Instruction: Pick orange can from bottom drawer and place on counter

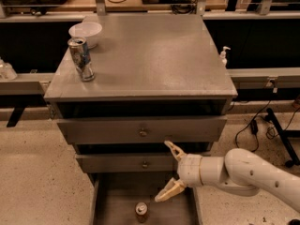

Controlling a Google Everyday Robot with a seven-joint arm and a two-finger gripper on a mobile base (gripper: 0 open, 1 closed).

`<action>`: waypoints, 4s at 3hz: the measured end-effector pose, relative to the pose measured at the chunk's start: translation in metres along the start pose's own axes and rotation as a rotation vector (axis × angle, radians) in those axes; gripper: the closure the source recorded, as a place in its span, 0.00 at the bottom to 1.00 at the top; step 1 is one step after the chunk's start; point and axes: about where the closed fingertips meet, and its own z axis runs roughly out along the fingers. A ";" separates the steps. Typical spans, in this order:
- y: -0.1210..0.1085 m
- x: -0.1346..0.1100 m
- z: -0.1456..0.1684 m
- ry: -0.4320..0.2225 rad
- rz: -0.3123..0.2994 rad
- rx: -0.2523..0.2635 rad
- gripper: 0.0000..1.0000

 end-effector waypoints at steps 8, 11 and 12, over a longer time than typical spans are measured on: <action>0.065 0.280 0.185 0.004 0.107 0.040 0.00; 0.074 0.341 0.249 -0.056 0.165 -0.049 0.15; 0.077 0.355 0.260 -0.111 0.187 -0.065 0.38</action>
Offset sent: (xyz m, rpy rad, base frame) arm -0.0279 0.0358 -0.2667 -0.0105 0.0866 -0.0552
